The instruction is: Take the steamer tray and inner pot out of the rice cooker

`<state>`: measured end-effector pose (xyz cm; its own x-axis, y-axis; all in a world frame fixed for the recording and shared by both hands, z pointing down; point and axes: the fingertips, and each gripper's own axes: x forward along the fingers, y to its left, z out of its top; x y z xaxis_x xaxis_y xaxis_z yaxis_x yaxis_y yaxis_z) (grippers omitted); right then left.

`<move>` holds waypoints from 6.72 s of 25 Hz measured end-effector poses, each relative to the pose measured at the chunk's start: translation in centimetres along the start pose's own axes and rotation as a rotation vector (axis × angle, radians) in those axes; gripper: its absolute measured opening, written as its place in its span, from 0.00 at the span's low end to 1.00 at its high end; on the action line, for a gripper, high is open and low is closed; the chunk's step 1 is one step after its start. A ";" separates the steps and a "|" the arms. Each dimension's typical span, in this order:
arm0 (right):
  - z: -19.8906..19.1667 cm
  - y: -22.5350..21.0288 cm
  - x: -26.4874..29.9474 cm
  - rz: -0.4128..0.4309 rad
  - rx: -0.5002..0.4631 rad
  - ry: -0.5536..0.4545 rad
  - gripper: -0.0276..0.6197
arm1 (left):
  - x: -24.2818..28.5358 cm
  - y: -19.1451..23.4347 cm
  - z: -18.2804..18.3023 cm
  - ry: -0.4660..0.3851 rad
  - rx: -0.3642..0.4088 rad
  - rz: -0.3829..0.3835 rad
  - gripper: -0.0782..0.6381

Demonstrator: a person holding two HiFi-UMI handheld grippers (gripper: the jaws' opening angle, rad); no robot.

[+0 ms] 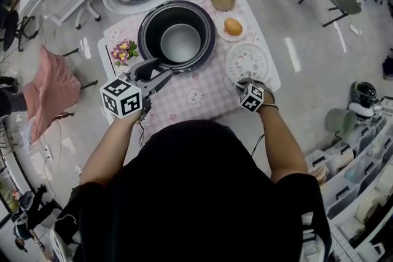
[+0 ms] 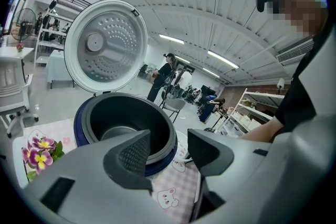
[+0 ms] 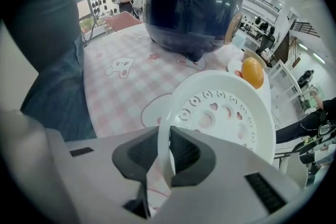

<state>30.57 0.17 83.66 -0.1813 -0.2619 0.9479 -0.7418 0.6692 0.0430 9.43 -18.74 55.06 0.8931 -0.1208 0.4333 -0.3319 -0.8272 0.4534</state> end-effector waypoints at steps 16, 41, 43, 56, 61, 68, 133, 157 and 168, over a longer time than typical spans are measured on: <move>1.0 0.1 -1.3 0.038 0.062 -0.069 0.26 | -0.3 -0.4 0.4 -0.019 0.005 -0.014 0.45; 17.5 -6.4 -18.7 -0.141 0.070 -0.547 0.29 | -3.8 -0.6 0.4 -0.063 0.005 0.018 0.45; 18.4 -6.5 -19.6 -0.151 0.061 -0.568 0.30 | -3.9 -0.5 0.5 -0.075 -0.001 0.013 0.45; 21.7 -8.3 -20.4 -0.108 0.160 -0.667 0.30 | -4.6 2.5 0.6 -0.074 -0.024 0.094 0.45; 22.1 -9.6 -19.2 -0.060 0.282 -0.699 0.30 | -3.8 5.4 -0.3 -0.048 -0.035 0.184 0.45; 24.3 -11.4 -17.2 0.020 0.393 -0.707 0.30 | -3.0 9.1 -0.6 -0.021 -0.047 0.271 0.46; 28.0 -13.8 -18.4 0.305 1.034 -0.825 0.12 | -3.1 10.8 3.7 -0.280 -0.556 0.144 0.18; 32.8 -8.5 -30.3 0.263 0.919 -1.010 0.11 | -13.0 4.4 9.1 -0.423 -0.456 0.014 0.18; 35.4 -2.8 -30.4 0.312 0.881 -0.989 0.11 | -19.0 3.8 6.2 -0.453 -0.472 0.043 0.18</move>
<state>15.25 -18.35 43.54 -0.5227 -0.8166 0.2448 -0.6807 0.2268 -0.6966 -6.97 -22.95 43.73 0.8814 -0.4528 0.1347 -0.3759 -0.4995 0.7805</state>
